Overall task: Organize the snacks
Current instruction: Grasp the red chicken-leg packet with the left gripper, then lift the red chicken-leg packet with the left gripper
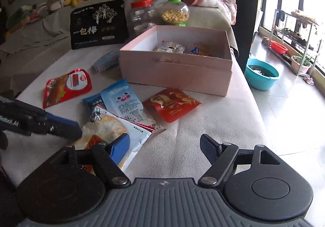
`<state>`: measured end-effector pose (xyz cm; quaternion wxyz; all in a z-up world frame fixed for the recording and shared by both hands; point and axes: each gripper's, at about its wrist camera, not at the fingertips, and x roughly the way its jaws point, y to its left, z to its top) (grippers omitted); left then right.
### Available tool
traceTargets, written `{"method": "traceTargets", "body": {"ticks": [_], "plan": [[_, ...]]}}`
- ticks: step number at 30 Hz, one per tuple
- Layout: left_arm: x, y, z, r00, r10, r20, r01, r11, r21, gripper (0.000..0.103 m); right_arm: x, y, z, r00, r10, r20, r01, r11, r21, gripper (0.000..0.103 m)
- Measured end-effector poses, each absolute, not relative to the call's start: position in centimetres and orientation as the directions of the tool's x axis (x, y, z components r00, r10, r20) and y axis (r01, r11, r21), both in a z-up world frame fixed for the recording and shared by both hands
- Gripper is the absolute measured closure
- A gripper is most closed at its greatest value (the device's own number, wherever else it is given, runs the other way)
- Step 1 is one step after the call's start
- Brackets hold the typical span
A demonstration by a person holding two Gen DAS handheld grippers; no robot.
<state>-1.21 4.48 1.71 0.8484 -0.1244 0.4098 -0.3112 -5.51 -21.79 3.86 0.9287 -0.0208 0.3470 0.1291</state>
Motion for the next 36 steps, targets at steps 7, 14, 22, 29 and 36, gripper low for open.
{"method": "traceTargets", "body": {"ticks": [7,14,22,29,36], "plan": [[-0.1,8.9,2.2,0.597,-0.519,-0.611,0.284,0.850,-0.444,0.072,-4.3,-22.3,4.6,0.714,0.295,-0.635,-0.256,0.954,0.155,0.026],[2.9,14.6,4.8,0.754,-0.358,-0.551,0.173,0.917,-0.359,0.072,-3.2,-17.0,5.6,0.687,0.373,-0.624,-0.388,0.914,0.118,0.026],[8.4,19.8,1.3,0.690,-0.416,-0.593,0.076,0.855,-0.512,0.073,-0.2,-9.1,3.7,0.596,0.414,-0.688,-0.508,0.858,0.076,0.026],[4.5,18.2,0.3,0.572,-0.564,-0.596,0.274,0.816,-0.509,0.073,0.3,-5.7,2.2,0.611,0.372,-0.699,-0.538,0.842,-0.022,0.026],[3.5,18.4,0.7,0.648,-0.526,-0.550,0.211,0.819,-0.534,0.073,1.8,-6.5,2.9,0.675,0.318,-0.666,-0.450,0.893,-0.030,0.036]]}}
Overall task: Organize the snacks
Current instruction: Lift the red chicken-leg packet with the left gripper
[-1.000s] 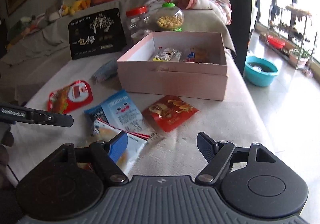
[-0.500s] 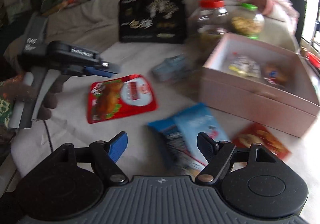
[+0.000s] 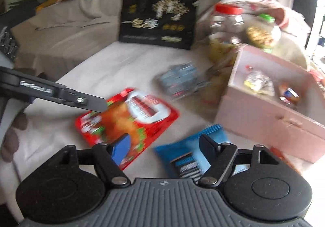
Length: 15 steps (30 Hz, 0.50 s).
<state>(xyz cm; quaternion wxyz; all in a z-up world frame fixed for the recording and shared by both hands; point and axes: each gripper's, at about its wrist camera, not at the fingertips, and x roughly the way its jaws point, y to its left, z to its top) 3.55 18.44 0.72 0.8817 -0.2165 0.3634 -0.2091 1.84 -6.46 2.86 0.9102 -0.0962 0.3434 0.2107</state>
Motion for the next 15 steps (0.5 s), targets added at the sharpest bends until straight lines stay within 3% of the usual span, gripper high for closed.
{"method": "traceTargets", "body": {"ticks": [2,5,8,15], "plan": [[4.3,18.1,0.9,0.654,-0.521,-0.548,0.213,0.822,-0.527,0.073,2.9,-6.4,2.7,0.680,0.274,-0.680,-0.420,0.906,-0.055,0.045],[5.6,17.5,0.4,0.631,-0.517,-0.578,0.217,0.833,-0.509,0.071,3.7,-6.5,2.1,0.667,0.255,-0.700,-0.404,0.913,-0.052,0.046],[6.2,17.5,0.0,0.626,-0.540,-0.563,0.228,0.817,-0.531,0.065,3.6,-6.4,1.8,0.672,0.258,-0.694,-0.416,0.907,-0.066,0.046],[7.2,15.8,-0.6,0.595,-0.604,-0.531,0.251,0.767,-0.591,0.061,3.9,-6.3,1.3,0.667,0.271,-0.694,-0.435,0.898,-0.068,0.046]]}}
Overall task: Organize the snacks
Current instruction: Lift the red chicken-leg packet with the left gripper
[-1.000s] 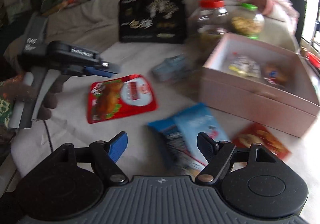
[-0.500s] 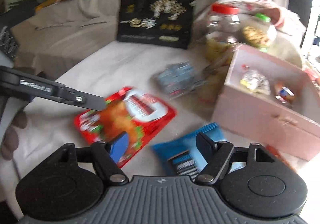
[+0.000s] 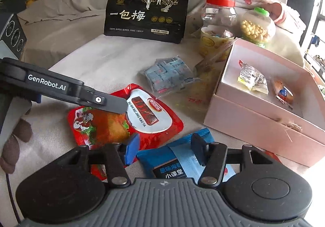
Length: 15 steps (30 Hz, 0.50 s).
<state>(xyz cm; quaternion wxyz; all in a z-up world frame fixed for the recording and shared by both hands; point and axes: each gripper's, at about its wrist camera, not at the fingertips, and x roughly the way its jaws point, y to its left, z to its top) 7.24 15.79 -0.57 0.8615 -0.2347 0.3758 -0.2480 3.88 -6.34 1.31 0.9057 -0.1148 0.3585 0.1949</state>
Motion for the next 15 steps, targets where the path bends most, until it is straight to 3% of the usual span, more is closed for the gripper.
{"method": "traceTargets", "body": {"ticks": [7,15], "plan": [[6.7,15.0,-0.9,0.603,-0.614,-0.510,0.224,0.744,-0.630,0.061,4.0,-6.0,1.3,0.655,0.285,-0.700,-0.448,0.892,-0.056,0.046],[5.2,14.3,0.8,0.569,-0.608,-0.553,0.256,0.770,-0.584,0.063,3.7,-6.4,1.7,0.634,0.320,-0.704,-0.465,0.885,-0.017,0.047]]}}
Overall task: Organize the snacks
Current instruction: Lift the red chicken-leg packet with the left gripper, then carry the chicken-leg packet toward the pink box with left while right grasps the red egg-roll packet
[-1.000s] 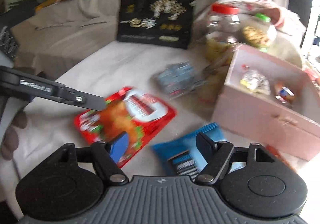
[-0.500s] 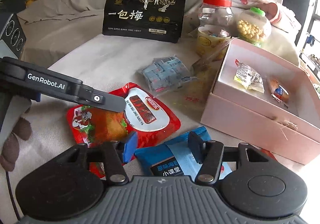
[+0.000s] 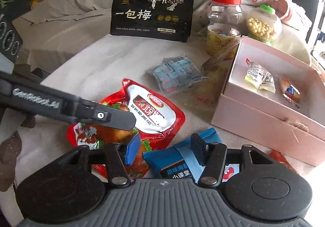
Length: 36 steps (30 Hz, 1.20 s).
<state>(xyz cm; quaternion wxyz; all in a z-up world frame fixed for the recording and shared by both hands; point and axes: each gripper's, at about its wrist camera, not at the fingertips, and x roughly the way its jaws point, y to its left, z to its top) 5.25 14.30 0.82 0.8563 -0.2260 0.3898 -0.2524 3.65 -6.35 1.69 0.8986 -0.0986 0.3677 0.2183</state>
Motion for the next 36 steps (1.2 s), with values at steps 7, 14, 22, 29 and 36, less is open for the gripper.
{"method": "traceTargets", "body": {"ticks": [7,14,22,29,36], "plan": [[4.3,13.1,1.0,0.604,-0.516,-0.607,0.242,0.845,-0.477,0.062,3.2,-6.4,1.6,0.630,0.348,-0.695,-0.479,0.878,0.005,0.047],[4.1,12.5,0.9,0.632,-0.476,-0.611,0.241,0.871,-0.429,0.064,2.7,-7.2,2.5,0.671,0.271,-0.690,-0.431,0.900,-0.066,0.047],[3.5,12.5,1.1,0.634,-0.457,-0.623,0.241,0.883,-0.403,0.063,2.4,-6.9,1.6,0.680,0.251,-0.689,-0.436,0.894,-0.105,0.046],[4.8,12.4,0.9,0.614,-0.491,-0.618,0.243,0.862,-0.444,0.059,2.1,-7.6,1.4,0.692,0.288,-0.662,-0.444,0.893,-0.076,0.045],[5.8,11.6,1.7,0.581,-0.500,-0.642,0.223,0.856,-0.466,0.060,1.8,-8.4,1.5,0.697,0.327,-0.638,-0.449,0.893,-0.032,0.045]]}}
